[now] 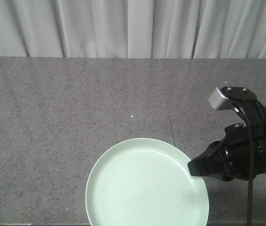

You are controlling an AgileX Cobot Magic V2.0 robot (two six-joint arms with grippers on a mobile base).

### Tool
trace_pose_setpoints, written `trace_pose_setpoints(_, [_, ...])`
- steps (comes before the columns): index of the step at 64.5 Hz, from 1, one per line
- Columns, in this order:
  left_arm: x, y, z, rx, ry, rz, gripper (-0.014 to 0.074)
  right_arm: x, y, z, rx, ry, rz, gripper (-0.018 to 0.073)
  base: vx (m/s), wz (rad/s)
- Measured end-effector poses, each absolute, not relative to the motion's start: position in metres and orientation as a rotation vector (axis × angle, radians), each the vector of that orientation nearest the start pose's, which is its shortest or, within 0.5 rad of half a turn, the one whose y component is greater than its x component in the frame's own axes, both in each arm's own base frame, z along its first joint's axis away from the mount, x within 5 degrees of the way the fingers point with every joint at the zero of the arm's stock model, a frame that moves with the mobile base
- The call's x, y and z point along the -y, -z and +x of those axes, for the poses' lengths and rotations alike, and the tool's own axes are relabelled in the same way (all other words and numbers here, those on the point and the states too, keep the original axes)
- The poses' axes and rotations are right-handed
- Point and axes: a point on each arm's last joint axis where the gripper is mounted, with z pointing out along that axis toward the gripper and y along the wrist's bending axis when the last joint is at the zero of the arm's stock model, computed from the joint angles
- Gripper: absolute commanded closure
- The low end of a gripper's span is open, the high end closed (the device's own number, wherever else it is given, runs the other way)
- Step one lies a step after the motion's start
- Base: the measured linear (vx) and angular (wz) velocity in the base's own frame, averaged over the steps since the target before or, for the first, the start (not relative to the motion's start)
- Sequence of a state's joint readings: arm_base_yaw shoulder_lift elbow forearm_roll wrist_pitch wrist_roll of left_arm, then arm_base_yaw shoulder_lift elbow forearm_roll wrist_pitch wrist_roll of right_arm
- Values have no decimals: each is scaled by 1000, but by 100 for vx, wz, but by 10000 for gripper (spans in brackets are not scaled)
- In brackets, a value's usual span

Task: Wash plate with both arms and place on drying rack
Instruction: 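Lift the plate by its rim with the right gripper toward the robot, then hold the plate in the right gripper while the base turns away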

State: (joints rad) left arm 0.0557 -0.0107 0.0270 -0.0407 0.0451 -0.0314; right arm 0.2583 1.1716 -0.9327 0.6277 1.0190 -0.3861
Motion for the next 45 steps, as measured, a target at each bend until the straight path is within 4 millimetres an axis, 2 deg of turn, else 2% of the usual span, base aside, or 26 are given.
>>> trace_pose_setpoints(21, [-3,-201,57,-1542,14,-97,603,-99,-313,196,-2556,-772,-541,564,-2,10])
trace_pose_setpoints(45, [-3,-201,57,-1542,14,-97,603,-99,-313,196,-2556,-772,-541,564,-3,28])
